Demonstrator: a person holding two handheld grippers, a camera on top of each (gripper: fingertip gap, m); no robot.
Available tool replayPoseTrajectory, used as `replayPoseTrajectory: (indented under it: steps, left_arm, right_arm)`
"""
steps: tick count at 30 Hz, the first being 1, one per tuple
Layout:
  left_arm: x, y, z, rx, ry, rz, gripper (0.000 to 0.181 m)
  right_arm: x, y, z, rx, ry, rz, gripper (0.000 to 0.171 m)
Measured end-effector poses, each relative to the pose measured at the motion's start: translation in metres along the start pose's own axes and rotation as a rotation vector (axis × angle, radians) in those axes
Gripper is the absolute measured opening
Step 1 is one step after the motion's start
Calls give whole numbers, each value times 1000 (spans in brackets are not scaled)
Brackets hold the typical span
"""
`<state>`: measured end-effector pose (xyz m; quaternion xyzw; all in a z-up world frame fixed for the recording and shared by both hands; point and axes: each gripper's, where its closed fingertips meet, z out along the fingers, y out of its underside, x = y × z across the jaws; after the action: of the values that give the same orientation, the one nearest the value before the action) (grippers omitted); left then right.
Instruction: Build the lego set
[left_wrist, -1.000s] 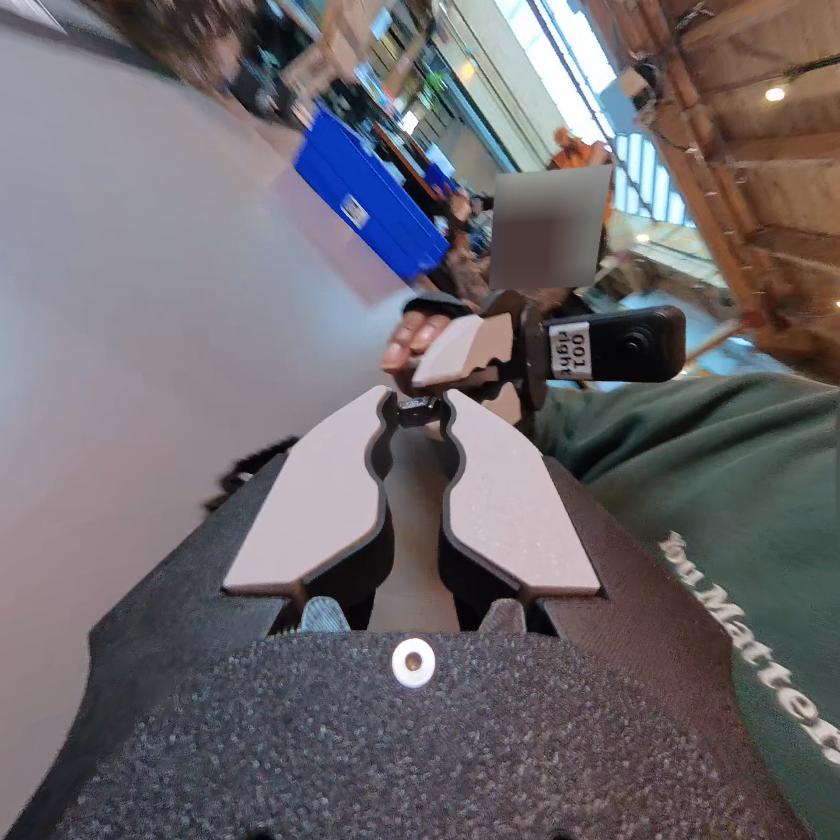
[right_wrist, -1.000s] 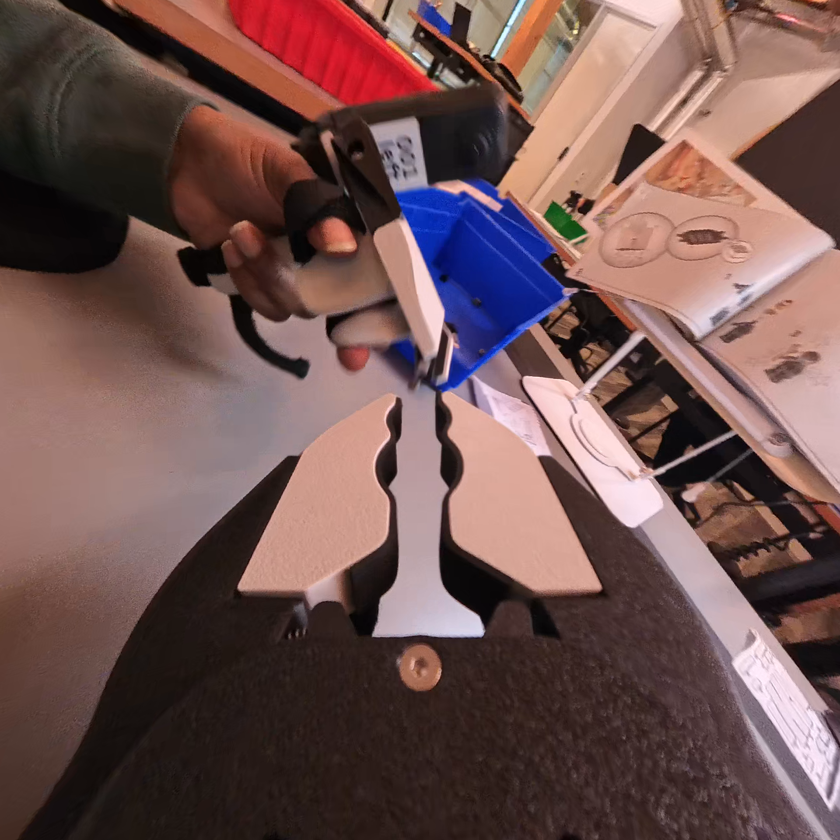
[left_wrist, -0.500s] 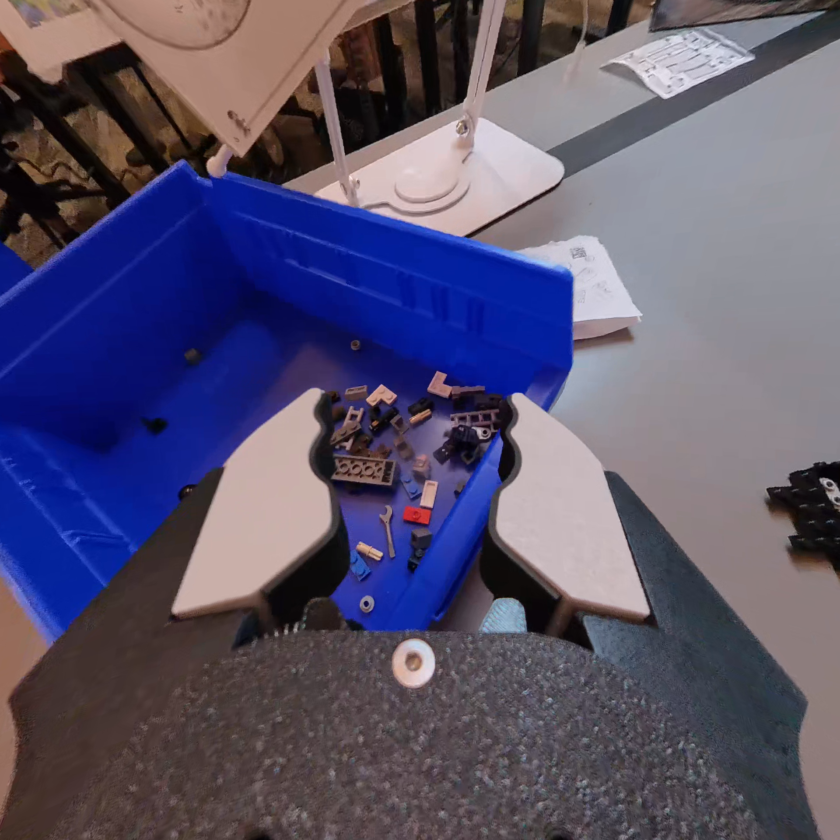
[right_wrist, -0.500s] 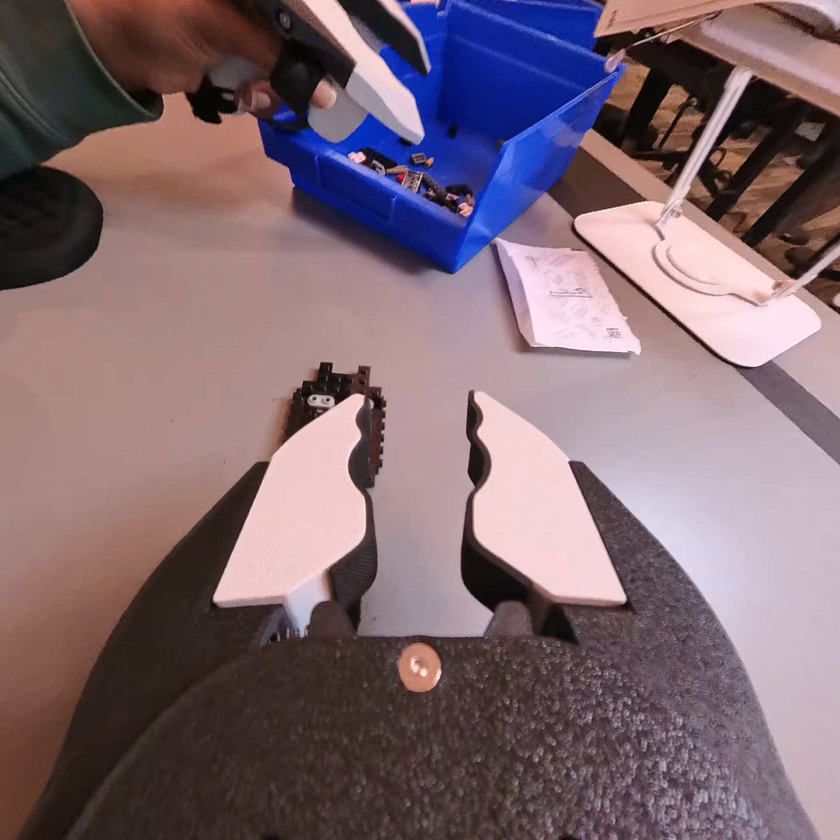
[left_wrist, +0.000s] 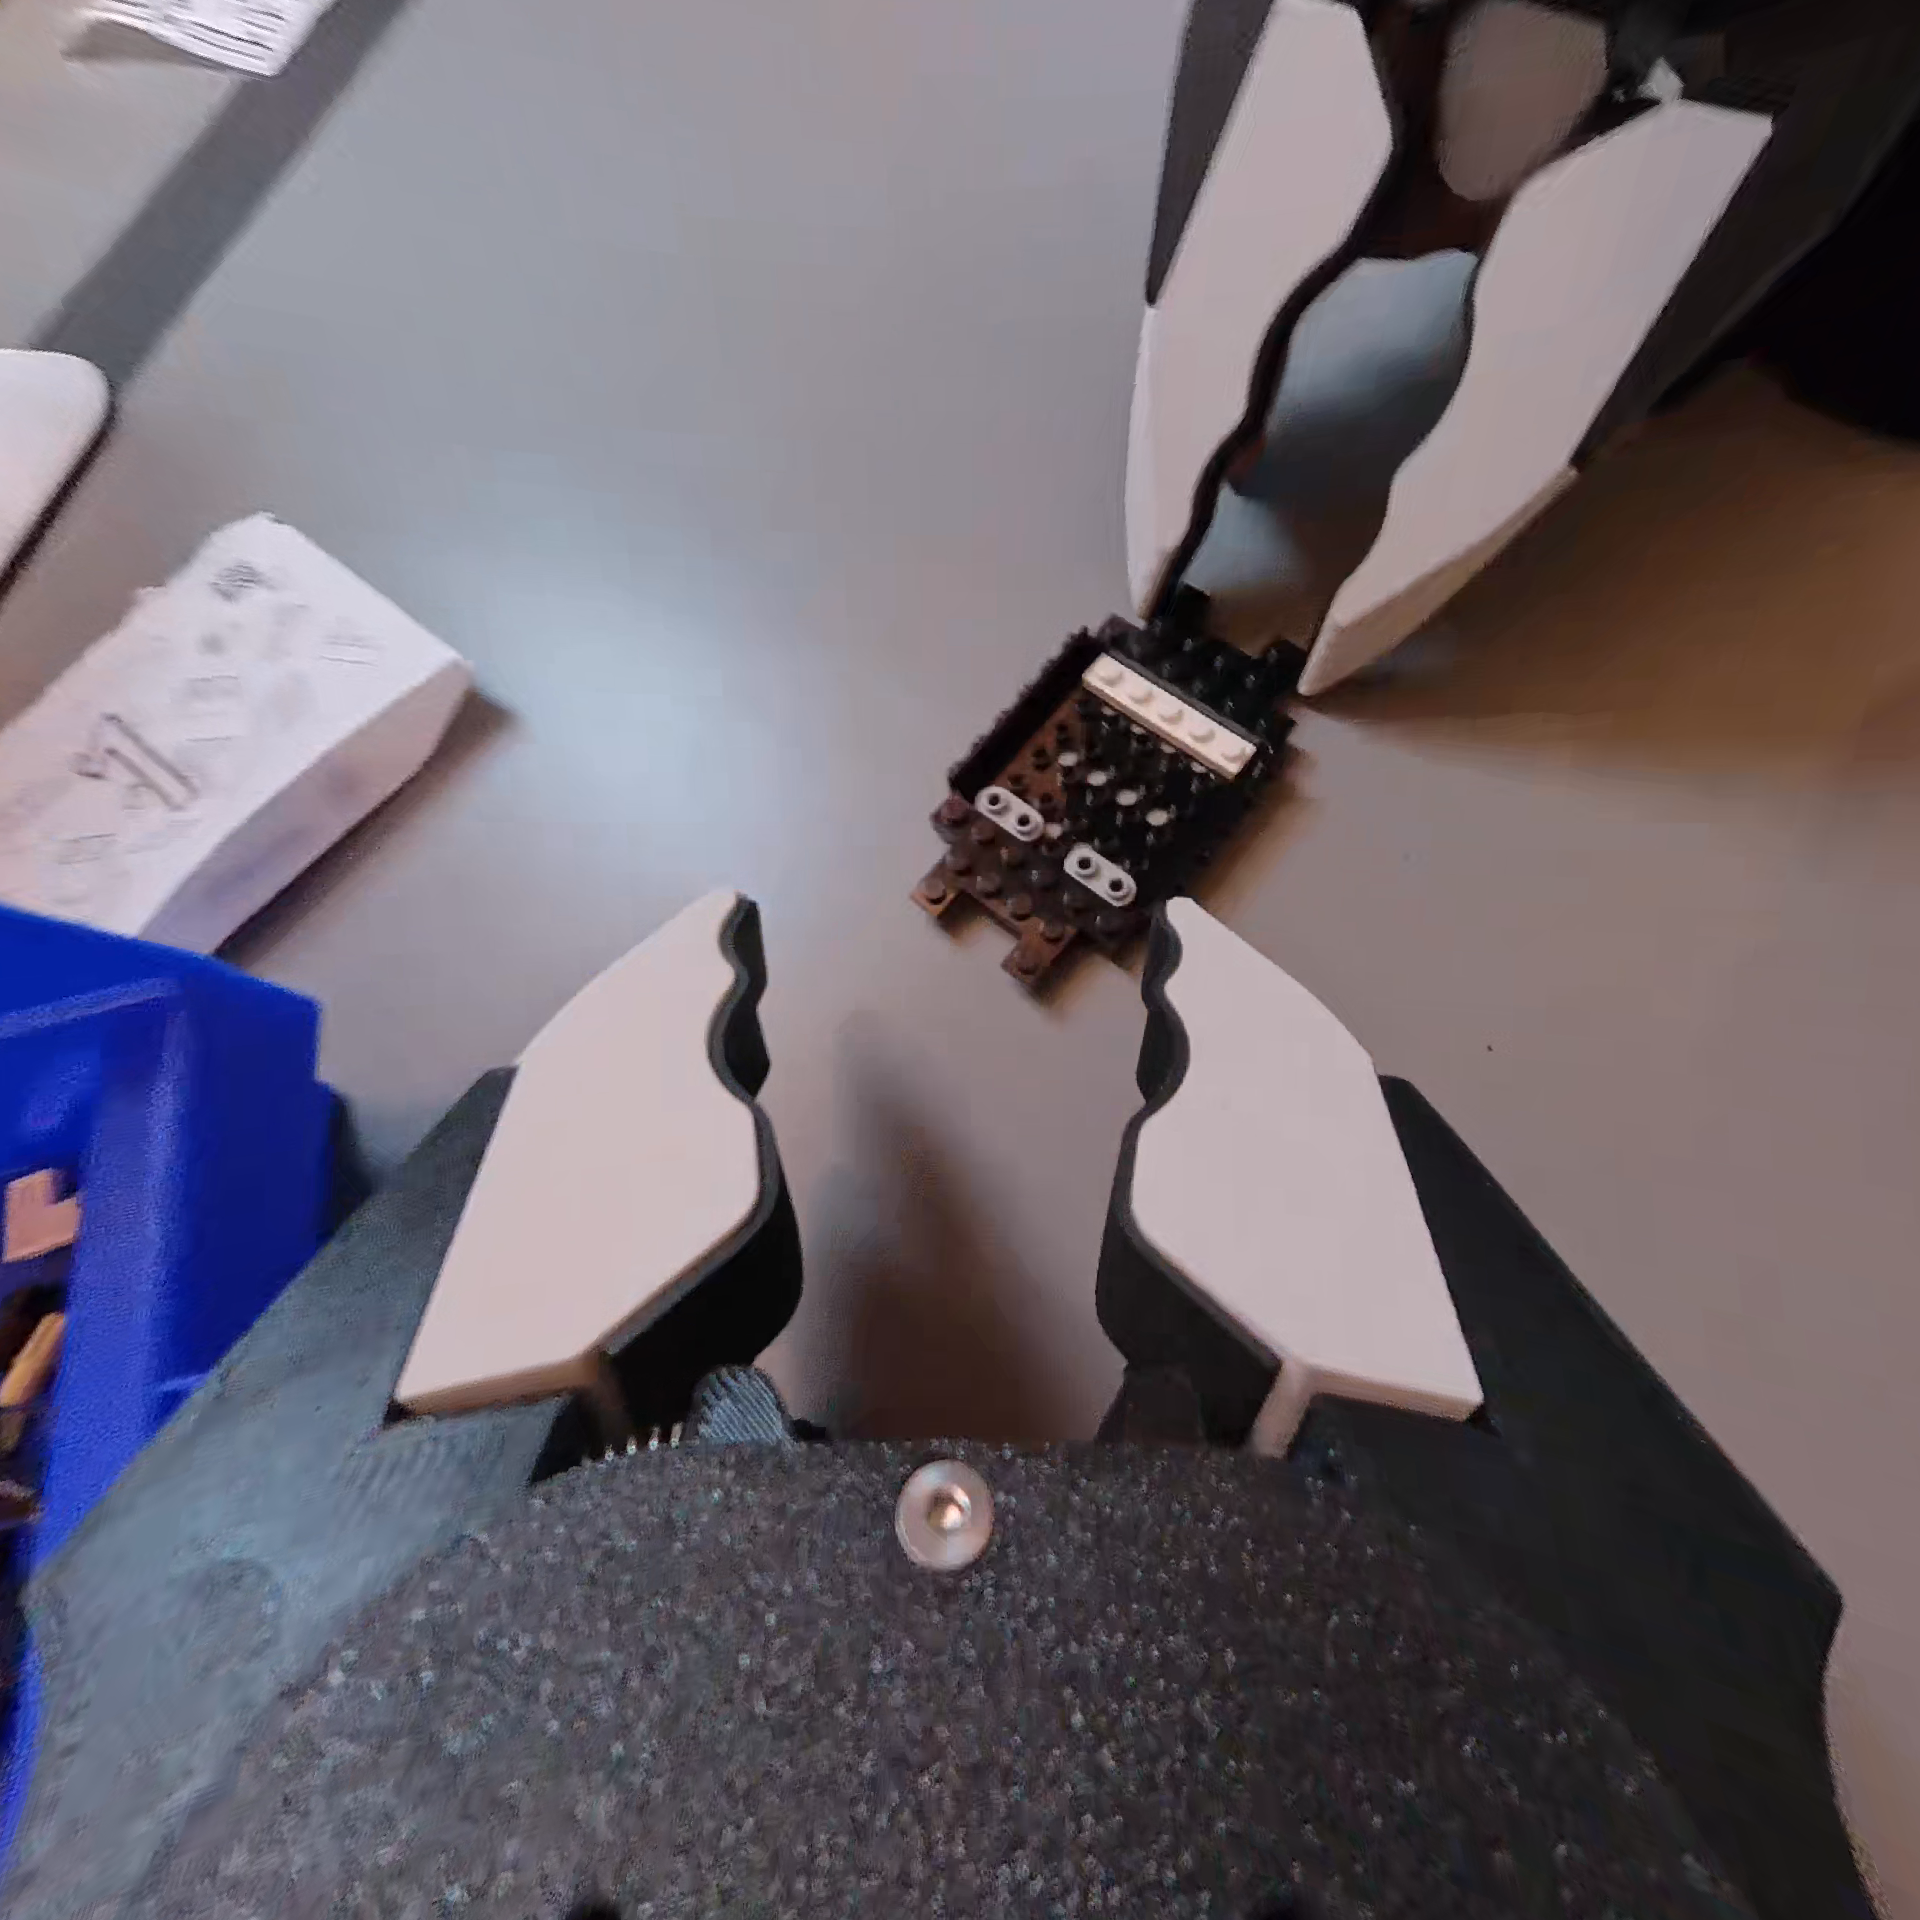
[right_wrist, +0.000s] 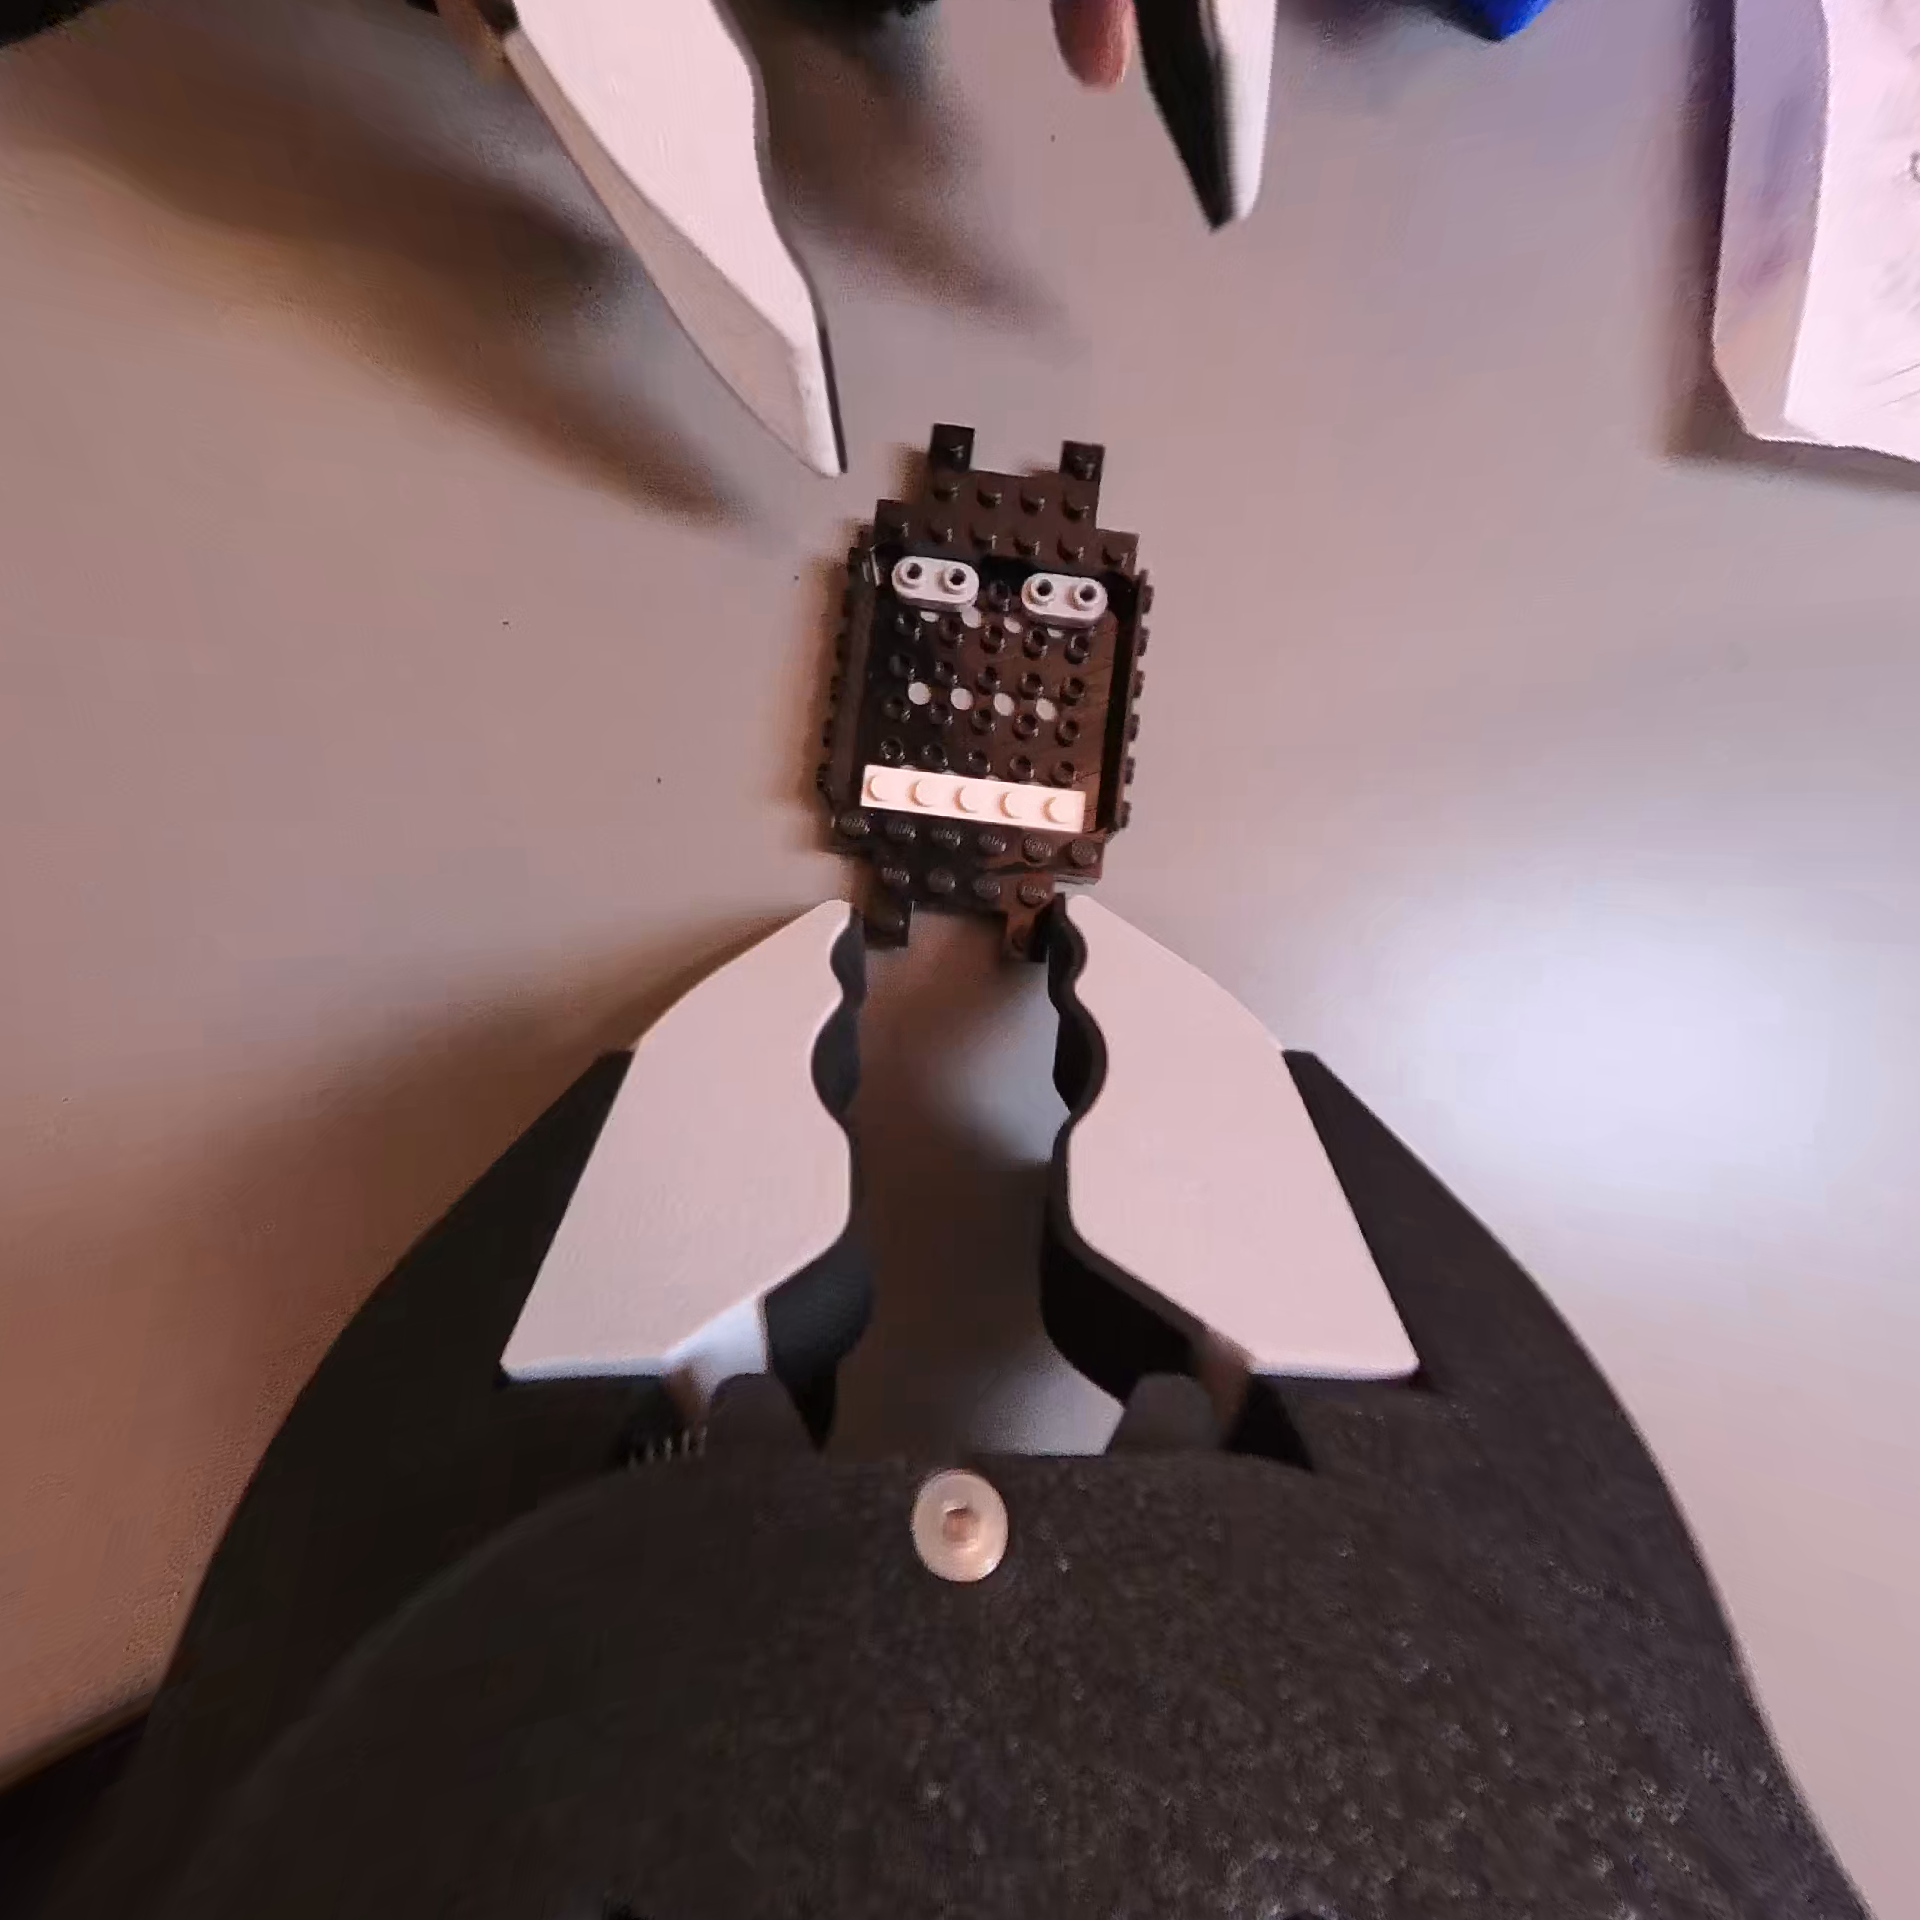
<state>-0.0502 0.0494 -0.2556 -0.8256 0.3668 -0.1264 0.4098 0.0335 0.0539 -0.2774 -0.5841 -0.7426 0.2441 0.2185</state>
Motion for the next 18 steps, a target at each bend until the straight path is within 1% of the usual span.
replayPoseTrajectory:
  steps: [3,6,8,10,12,18]
  left_arm:
    - [14,5,4,-4,86,4,70]
    - [22,1,1,42,145,10,71]
    - [24,-15,-3,136,156,-4,70]
    - [26,-31,-9,226,172,-24,70]
    - [27,-46,-16,312,189,-66,68]
    - [28,-92,-52,610,286,-252,67]
  right_arm:
    - [3,-4,-4,57,-15,2,34]
    - [-1,-26,-20,229,-128,85,33]
    - [-5,-40,-33,348,-205,131,33]
    - [-8,-49,-42,430,-275,171,33]
    - [-10,-57,-50,516,-316,171,33]
    - [-13,-76,-64,681,-263,72,33]
